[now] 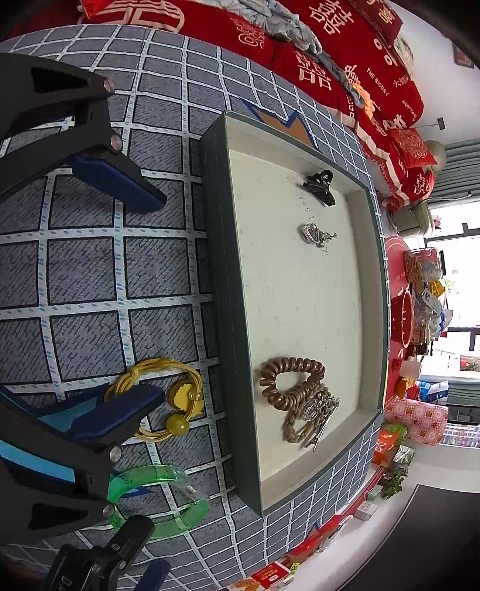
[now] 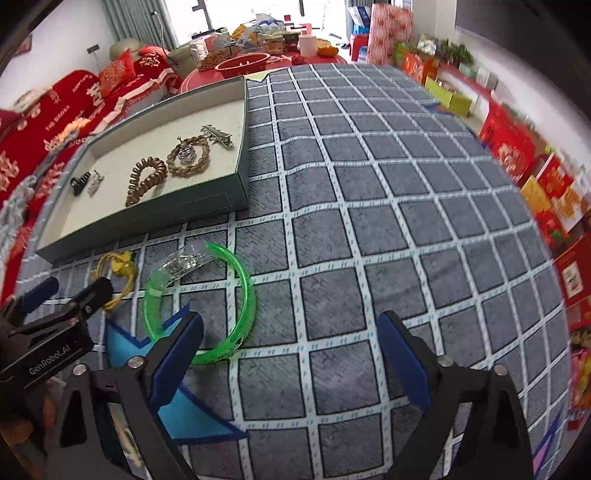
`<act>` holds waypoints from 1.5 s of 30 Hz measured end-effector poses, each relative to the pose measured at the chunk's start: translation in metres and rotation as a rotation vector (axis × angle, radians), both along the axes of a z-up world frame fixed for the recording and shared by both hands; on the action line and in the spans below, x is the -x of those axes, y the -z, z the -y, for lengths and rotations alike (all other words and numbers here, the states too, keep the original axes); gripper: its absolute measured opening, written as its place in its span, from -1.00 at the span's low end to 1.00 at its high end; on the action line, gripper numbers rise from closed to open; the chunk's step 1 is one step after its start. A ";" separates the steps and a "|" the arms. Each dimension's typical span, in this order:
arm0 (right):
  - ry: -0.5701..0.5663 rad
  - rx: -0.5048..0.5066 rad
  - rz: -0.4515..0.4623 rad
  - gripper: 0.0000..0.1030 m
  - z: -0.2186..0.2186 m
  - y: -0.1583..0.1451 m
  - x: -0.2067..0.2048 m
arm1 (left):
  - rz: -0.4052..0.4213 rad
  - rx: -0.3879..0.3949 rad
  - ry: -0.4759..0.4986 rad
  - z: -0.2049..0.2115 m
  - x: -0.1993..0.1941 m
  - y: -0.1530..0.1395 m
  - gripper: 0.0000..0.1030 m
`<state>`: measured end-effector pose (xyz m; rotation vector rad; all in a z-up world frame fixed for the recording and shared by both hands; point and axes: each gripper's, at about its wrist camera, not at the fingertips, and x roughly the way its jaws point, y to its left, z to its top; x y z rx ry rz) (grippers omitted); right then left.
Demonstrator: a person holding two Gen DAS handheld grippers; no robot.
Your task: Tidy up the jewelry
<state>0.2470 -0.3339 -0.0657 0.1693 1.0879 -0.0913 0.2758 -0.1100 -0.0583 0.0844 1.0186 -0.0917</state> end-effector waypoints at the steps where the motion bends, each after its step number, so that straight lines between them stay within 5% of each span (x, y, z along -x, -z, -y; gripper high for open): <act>1: -0.008 0.022 0.002 0.69 -0.002 0.000 -0.001 | 0.001 0.003 0.000 0.000 0.000 0.000 1.00; 5: -0.031 0.062 0.009 0.49 -0.007 -0.001 -0.001 | 0.004 0.008 0.010 0.003 0.001 -0.001 0.91; 14: -0.067 0.074 0.018 0.30 -0.011 -0.003 -0.002 | -0.003 0.038 0.090 0.015 0.005 -0.007 0.26; 18: -0.081 0.071 0.018 0.08 -0.015 -0.005 -0.002 | -0.004 0.043 0.144 0.020 0.008 -0.010 -0.59; 19: -0.085 0.072 0.019 -0.07 -0.016 -0.006 -0.002 | -0.008 0.044 0.150 0.020 0.008 -0.010 -0.66; 26: -0.107 0.076 0.026 -0.86 -0.028 -0.007 -0.001 | -0.016 0.093 0.157 0.006 0.017 -0.014 -0.67; 45: -0.062 -0.054 0.084 -0.85 -0.011 -0.039 0.025 | 0.069 0.180 0.196 -0.036 0.046 -0.060 -0.67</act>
